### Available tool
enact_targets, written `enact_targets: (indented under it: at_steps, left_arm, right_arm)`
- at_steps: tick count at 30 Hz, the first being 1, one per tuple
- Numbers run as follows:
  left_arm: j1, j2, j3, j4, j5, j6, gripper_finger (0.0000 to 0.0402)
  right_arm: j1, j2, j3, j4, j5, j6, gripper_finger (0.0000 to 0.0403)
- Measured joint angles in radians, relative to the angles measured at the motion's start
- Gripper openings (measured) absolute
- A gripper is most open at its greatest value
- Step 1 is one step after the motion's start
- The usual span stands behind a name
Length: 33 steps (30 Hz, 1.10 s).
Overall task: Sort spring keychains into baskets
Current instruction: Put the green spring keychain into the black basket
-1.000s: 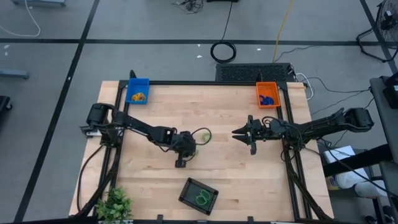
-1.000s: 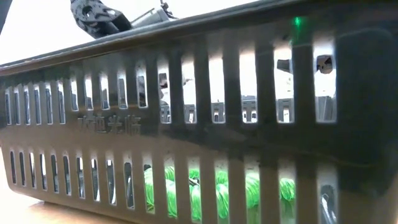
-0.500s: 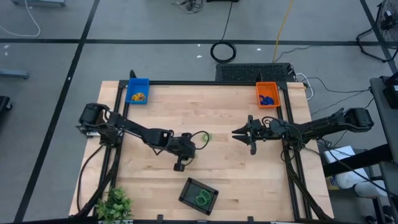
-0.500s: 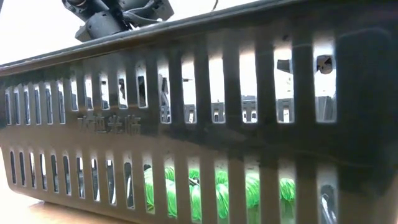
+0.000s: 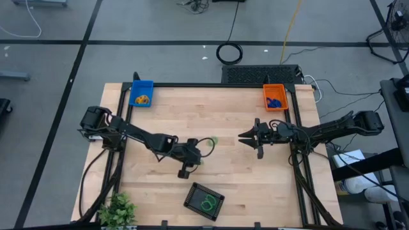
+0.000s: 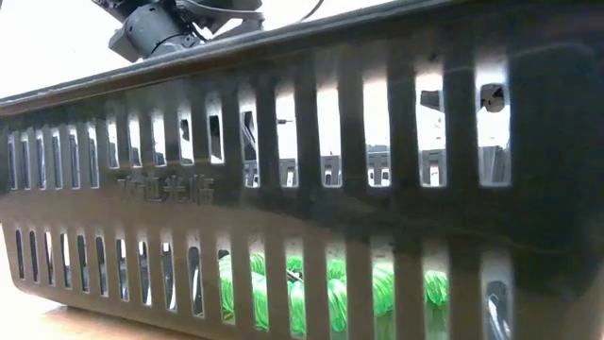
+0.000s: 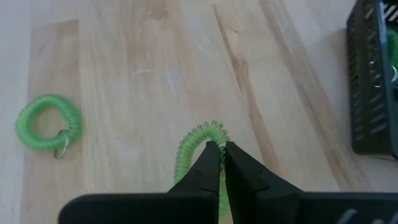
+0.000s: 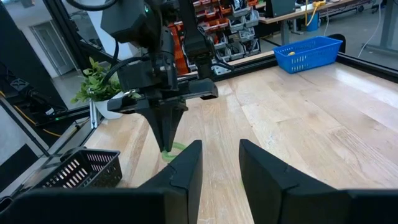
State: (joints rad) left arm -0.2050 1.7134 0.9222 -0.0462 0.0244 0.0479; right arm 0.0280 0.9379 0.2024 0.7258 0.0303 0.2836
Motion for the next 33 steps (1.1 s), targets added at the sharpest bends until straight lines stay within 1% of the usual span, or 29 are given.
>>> enact_targets:
  at_steps: [4,7,11,14,18,22,24,30,33]
  left_arm:
    - [0.0,0.0,0.0,0.015,0.019,0.004,0.001]
    - [-0.005,-0.001,0.0,0.059,0.051,0.04,0.0013]
    - [-0.015,-0.032,0.001,0.099,0.114,0.075,0.0006]
    - [-0.028,-0.069,0.002,0.096,0.115,0.088,0.0011]
    - [-0.066,-0.114,0.001,0.102,0.139,0.116,0.0006]
    - [-0.118,-0.144,0.002,0.137,0.144,0.146,0.001]
    - [-0.143,-0.145,0.002,0.182,0.147,0.162,0.0006]
    - [-0.199,-0.157,0.002,0.262,0.156,0.151,0.0016]
    - [-0.211,-0.153,0.002,0.268,0.17,0.096,0.0008]
  right_arm:
    - [0.0,0.0,0.0,0.0,0.0,0.0,0.0091]
    - [0.0,0.0,0.0,-0.001,0.0,0.0,0.0091]
    - [0.0,0.0,0.0,-0.001,0.0,0.0,0.0091]
    - [0.0,0.0,0.0,-0.004,0.0,0.0,0.0091]
    - [0.0,0.0,0.0,-0.005,0.0,0.0,0.0091]
    - [0.0,0.0,0.0,-0.012,0.0,0.0,0.0091]
    - [0.0,0.0,0.0,-0.012,0.0,0.0,0.0091]
    - [0.0,0.0,0.0,0.002,0.002,0.0,0.0091]
    - [0.0,0.0,0.0,0.003,0.007,0.0,0.0091]
